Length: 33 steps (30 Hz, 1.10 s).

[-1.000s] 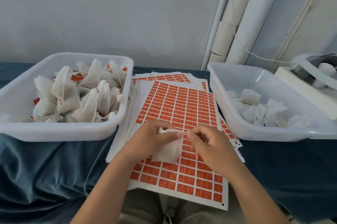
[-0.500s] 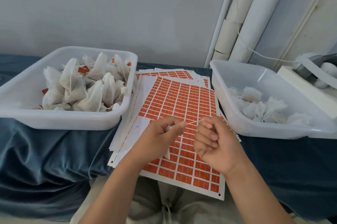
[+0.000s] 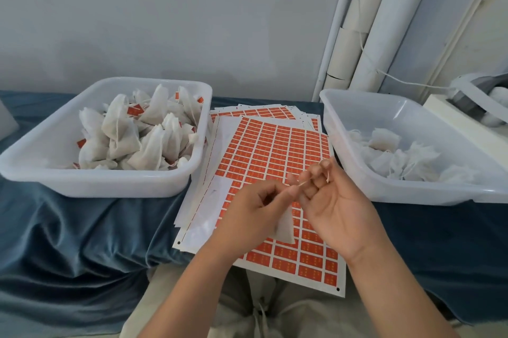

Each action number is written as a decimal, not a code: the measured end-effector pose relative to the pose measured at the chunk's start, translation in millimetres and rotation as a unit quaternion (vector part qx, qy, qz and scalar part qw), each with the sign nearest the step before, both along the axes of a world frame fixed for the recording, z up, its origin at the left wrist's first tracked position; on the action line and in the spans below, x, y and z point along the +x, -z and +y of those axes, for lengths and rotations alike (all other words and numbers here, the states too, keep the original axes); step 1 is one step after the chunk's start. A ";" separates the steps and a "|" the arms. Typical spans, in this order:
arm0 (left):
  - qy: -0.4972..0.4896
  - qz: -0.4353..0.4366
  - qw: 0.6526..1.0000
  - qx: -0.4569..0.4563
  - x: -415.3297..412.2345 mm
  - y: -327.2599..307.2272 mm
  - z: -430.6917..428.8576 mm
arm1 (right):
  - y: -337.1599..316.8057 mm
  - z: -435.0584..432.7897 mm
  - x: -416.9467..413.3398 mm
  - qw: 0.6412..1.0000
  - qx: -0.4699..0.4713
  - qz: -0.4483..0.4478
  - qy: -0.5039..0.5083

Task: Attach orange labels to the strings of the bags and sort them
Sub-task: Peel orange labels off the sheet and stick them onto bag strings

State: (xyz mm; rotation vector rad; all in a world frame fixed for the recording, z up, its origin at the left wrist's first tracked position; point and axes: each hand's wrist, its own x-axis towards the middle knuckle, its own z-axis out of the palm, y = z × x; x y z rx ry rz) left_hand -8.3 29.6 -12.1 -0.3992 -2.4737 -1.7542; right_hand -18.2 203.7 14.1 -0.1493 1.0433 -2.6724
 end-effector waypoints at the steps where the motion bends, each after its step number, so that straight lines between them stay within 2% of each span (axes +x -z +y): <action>1: -0.014 -0.006 1.000 -0.024 -0.7 -0.1 -2.8 | 0.0 -0.5 -0.2 1.000 -0.010 0.002 0.006; 3: -0.116 -0.026 0.983 -0.141 -6.7 1.5 -15.9 | 3.1 0.0 -3.6 1.000 -0.014 -0.004 0.024; 5: -0.228 -0.062 0.921 -0.310 -14.6 6.9 -37.0 | 7.8 1.5 -8.0 0.999 -0.003 -0.025 0.046; 6: -0.242 -0.095 0.898 -0.355 -17.3 10.2 -45.6 | 10.8 1.8 -10.0 0.998 0.007 -0.036 0.055; 7: -0.233 -0.133 0.890 -0.368 -18.8 13.4 -52.2 | 14.1 1.5 -12.0 0.997 0.021 -0.045 0.063; 9: -0.199 -0.179 0.908 -0.324 -18.9 16.7 -58.1 | 20.1 -0.3 -15.5 0.994 0.058 -0.059 0.075; 13: -0.203 -0.179 0.945 -0.185 -12.9 9.4 -68.2 | 32.8 -2.3 -17.0 0.974 0.194 -0.065 0.093; 16: -0.242 -0.171 0.951 -0.084 -9.5 2.8 -72.4 | 35.2 -0.7 -16.8 0.970 0.205 -0.085 0.094; 18: -0.253 -0.155 0.953 -0.063 -6.8 0.6 -72.4 | 30.0 -0.1 -16.3 0.971 0.201 -0.097 0.090; 20: -0.231 -0.175 0.955 -0.061 -5.3 -2.6 -72.2 | 20.9 -1.5 -12.6 0.964 0.238 -0.082 0.088; 23: -0.175 -0.222 0.959 0.031 1.6 -7.1 -72.4 | 3.6 -13.4 3.1 0.947 0.311 -0.034 0.076; 28: -0.140 -0.215 0.957 0.133 26.0 -16.4 -67.5 | -4.6 -41.7 27.5 0.871 0.470 0.103 0.101; 30: -0.121 -0.210 0.958 0.152 31.2 -23.9 -65.7 | -2.9 -49.2 32.1 0.813 0.542 0.175 0.118; 33: -0.077 -0.148 0.979 0.113 35.1 -31.4 -60.9 | -0.2 -51.1 32.8 0.729 0.615 0.258 0.151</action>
